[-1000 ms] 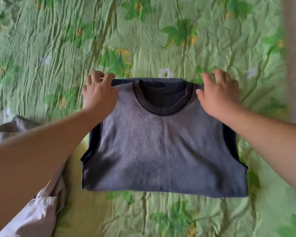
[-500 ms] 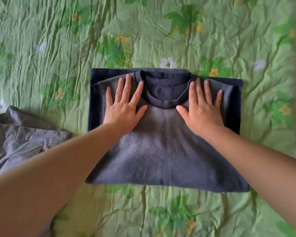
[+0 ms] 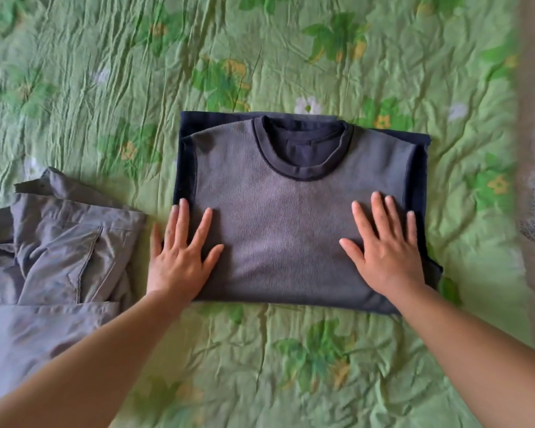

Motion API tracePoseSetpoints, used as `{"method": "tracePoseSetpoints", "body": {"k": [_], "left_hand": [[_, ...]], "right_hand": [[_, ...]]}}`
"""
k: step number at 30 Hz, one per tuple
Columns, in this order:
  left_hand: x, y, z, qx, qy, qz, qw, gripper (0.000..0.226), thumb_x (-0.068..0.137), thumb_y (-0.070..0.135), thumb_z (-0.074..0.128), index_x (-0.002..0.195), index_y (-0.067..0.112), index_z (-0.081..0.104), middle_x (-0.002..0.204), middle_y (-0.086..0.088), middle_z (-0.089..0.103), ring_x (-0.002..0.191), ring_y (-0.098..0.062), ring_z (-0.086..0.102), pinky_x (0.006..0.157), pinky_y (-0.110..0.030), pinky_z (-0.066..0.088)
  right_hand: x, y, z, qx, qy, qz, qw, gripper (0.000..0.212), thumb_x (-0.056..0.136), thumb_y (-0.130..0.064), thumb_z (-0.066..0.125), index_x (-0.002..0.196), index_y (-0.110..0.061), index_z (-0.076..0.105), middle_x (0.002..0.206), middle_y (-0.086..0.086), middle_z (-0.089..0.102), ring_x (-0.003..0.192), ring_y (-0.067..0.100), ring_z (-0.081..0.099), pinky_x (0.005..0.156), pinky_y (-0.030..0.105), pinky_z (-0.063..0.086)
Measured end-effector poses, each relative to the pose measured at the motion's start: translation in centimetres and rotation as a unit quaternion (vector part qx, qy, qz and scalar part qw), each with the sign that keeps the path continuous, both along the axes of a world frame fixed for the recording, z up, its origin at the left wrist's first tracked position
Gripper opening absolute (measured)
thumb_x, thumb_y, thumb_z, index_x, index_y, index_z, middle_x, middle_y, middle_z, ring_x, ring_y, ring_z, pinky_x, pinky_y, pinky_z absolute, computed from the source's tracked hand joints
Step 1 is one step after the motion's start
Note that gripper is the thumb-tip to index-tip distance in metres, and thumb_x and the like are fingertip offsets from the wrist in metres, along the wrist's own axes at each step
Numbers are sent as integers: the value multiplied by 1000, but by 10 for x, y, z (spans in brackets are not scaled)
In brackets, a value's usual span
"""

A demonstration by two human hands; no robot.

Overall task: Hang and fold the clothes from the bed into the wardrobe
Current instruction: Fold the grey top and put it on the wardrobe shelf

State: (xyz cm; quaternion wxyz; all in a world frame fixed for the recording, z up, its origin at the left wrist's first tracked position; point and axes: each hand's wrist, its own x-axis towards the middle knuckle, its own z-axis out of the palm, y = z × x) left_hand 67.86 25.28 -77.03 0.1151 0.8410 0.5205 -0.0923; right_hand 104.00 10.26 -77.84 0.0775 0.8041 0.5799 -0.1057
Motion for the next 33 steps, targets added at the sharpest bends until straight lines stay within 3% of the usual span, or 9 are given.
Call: {"method": "tracePoseSetpoints", "body": {"k": [4, 8, 12, 18, 21, 24, 26, 29, 33], "left_hand": [[-24, -15, 12, -104, -36, 120, 987, 73, 94, 70, 29, 154, 53, -9, 168, 0, -5, 153, -33, 10, 113, -57, 35], [-26, -15, 21, -58, -96, 148, 983, 78, 95, 54, 53, 159, 32, 15, 153, -10, 28, 141, -32, 26, 113, -50, 35], [-26, -9, 21, -109, -204, 246, 941, 83, 90, 43, 70, 156, 31, 23, 142, -2, 40, 131, -23, 43, 103, -35, 39], [-29, -2, 24, -176, -264, 337, 886, 60, 80, 37, 80, 130, 31, 48, 101, 20, 61, 84, -1, 58, 65, -15, 42], [-30, -4, 24, -185, -285, 348, 874, 33, 78, 36, 79, 100, 26, 56, 85, 15, 62, 74, -1, 59, 60, -23, 46], [-32, -10, 24, -190, -308, 362, 859, 22, 79, 35, 75, 84, 28, 54, 77, 12, 63, 71, 3, 59, 55, -19, 40], [-34, -14, 23, -192, -319, 365, 853, 20, 80, 35, 74, 84, 29, 55, 77, 13, 63, 74, 6, 58, 54, -15, 39], [-37, -19, 23, -198, -339, 373, 841, 19, 79, 33, 74, 85, 29, 56, 76, 16, 63, 72, 4, 58, 56, -14, 41], [-33, -25, 30, -213, -374, 359, 828, 23, 80, 30, 76, 81, 23, 54, 65, 13, 51, 56, -2, 45, 52, -16, 36]], "right_hand": [[-2, -17, 13, -55, -9, -41, 998, 81, 94, -70, 23, 162, -26, 17, 169, 15, 5, 155, 34, 9, 118, 67, 16], [-17, 15, 27, -66, -5, -56, 996, 81, 96, -70, 25, 161, -23, 14, 167, 20, 3, 154, 35, 7, 117, 69, 12], [-55, 85, 43, -64, 40, 74, 994, 74, 99, -63, 34, 159, -29, 8, 168, 12, -2, 155, 30, 3, 121, 61, 11], [-132, 202, 65, -58, 8, 238, 969, 74, 98, -16, 55, 158, -26, 14, 167, 11, 1, 153, 31, 6, 120, 54, 21], [-168, 248, 77, -77, -44, 324, 942, 93, 85, 4, 57, 158, -32, 12, 159, 18, 18, 141, 38, 30, 101, 51, 41], [-195, 279, 82, -140, -61, 334, 930, 94, 88, 1, 52, 157, -43, 8, 120, 16, 53, 87, 33, 57, 55, 37, 38], [-204, 293, 77, -184, -33, 290, 939, 76, 91, -4, 46, 153, -40, 23, 95, 10, 56, 67, 26, 50, 49, 34, 34], [-210, 309, 68, -183, 0, 222, 958, 32, 104, -35, 34, 134, -28, 41, 123, 18, 60, 97, 36, 56, 68, 40, 42], [-215, 311, 69, -185, -22, 170, 968, 57, 99, -61, 35, 134, -19, 52, 128, 15, 59, 116, 40, 56, 73, 43, 38]]}}
